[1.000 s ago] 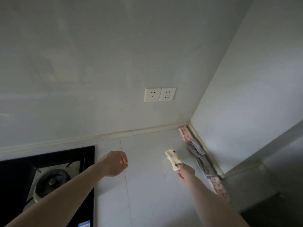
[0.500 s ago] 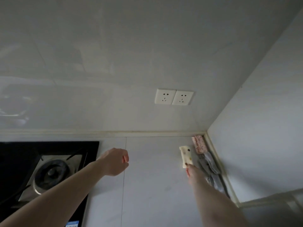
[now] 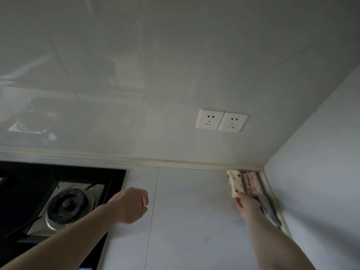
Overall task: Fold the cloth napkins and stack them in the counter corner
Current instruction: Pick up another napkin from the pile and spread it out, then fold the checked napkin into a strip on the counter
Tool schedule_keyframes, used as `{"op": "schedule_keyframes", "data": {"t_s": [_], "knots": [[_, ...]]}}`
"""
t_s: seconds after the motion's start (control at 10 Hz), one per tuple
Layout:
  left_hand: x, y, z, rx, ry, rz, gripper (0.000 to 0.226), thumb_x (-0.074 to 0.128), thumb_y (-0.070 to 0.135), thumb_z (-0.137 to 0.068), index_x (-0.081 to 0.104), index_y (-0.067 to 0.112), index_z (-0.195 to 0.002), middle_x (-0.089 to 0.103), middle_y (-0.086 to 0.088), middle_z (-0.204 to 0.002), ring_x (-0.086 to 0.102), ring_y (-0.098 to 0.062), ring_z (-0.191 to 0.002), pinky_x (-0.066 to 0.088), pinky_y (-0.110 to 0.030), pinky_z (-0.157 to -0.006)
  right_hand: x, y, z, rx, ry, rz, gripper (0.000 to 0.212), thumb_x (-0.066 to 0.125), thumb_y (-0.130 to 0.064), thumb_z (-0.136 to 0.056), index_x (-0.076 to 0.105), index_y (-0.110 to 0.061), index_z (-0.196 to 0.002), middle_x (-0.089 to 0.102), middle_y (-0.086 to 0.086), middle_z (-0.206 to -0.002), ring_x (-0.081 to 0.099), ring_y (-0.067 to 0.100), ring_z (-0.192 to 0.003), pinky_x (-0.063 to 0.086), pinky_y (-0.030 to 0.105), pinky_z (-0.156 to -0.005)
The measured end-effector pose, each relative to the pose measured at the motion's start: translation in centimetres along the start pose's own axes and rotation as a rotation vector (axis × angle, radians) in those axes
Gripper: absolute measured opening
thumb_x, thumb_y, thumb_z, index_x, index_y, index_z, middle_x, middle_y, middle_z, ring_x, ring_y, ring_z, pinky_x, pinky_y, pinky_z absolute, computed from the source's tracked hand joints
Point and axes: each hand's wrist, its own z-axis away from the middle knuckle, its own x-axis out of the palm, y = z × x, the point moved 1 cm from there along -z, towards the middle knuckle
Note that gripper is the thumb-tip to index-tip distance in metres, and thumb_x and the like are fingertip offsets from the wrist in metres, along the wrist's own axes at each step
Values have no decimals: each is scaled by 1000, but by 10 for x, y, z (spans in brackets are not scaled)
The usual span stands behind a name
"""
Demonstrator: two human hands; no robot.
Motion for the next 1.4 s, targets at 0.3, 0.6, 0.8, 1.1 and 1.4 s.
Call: {"op": "schedule_keyframes", "data": {"t_s": [0.3, 0.6, 0.8, 1.1, 1.4], "knots": [[0, -5, 27, -7, -19, 65, 14, 57, 38, -97, 63, 36, -111, 65, 19, -106, 64, -4, -98, 54, -30, -95, 17, 24, 62, -215, 282, 433, 35, 61, -23, -98, 56, -4, -127, 59, 19, -129, 59, 36, -111, 47, 39, -93], [-12, -76, 121, -59, 88, 104, 5, 55, 44, -91, 59, 45, -87, 65, 17, -93, 66, -10, -95, 52, -25, -82, 102, 64, 184, -437, 61, 575, 54, 67, -19, -93, 47, -13, -143, 37, 17, -146, 61, 40, -114, 50, 44, -99], [-12, -171, 241, -135, 226, 195, 16, 61, 37, -91, 67, 35, -106, 66, 17, -101, 64, -8, -95, 54, -26, -85, 217, 118, 331, -664, -280, 698, 56, 70, -15, -88, 50, -15, -141, 44, 7, -143, 58, 25, -122, 47, 38, -106], [15, -326, 415, -343, 396, 253, 23, 64, 37, -94, 66, 34, -117, 54, 14, -117, 59, -8, -105, 51, -27, -92, 358, 213, 544, -905, -748, 739, 52, 72, -19, -89, 53, -28, -136, 41, -16, -135, 49, 6, -123, 48, 36, -108], [16, -458, 517, -551, 531, 357, 18, 64, 38, -95, 61, 42, -112, 49, 17, -120, 59, -2, -102, 47, -20, -90, 478, 240, 645, -967, -994, 962, 64, 66, -31, -93, 40, -32, -152, 27, -15, -160, 35, 6, -145, 35, 32, -119]]}}
